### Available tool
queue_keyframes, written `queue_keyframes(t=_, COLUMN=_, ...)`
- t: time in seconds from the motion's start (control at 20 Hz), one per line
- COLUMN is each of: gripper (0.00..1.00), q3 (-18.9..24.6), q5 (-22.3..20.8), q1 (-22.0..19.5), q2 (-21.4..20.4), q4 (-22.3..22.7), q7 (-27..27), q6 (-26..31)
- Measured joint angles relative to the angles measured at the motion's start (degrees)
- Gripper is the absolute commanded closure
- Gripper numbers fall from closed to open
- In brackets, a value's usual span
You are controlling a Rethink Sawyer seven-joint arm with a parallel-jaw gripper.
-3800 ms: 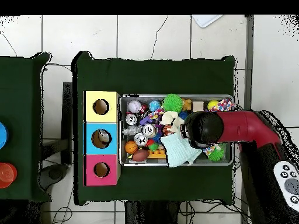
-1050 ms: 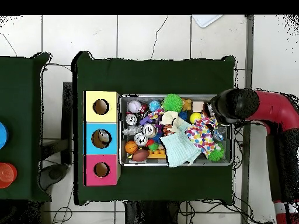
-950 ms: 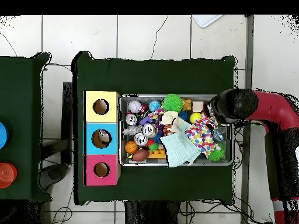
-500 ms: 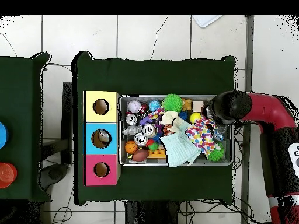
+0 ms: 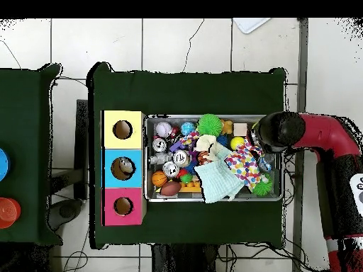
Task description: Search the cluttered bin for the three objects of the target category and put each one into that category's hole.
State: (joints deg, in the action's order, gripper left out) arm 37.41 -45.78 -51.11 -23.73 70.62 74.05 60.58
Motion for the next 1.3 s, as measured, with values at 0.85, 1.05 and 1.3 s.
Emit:
queue_keyframes(t=0.85, gripper=0.00, q3=0.0, q5=-0.2, q1=-0.1, q2=-0.8, q4=0.1, q7=0.0, q6=0.0)
queue_keyframes(t=1.05, gripper=0.00, q3=0.0, q5=-0.3, q1=-0.3, q2=-1.3, q4=0.3, q7=0.0, q6=0.0)
queue_keyframes(t=1.3, gripper=0.00, q3=-0.1, q5=-0.3, q1=-1.2, q2=-2.1, q4=1.0, q7=0.0, q6=0.0)
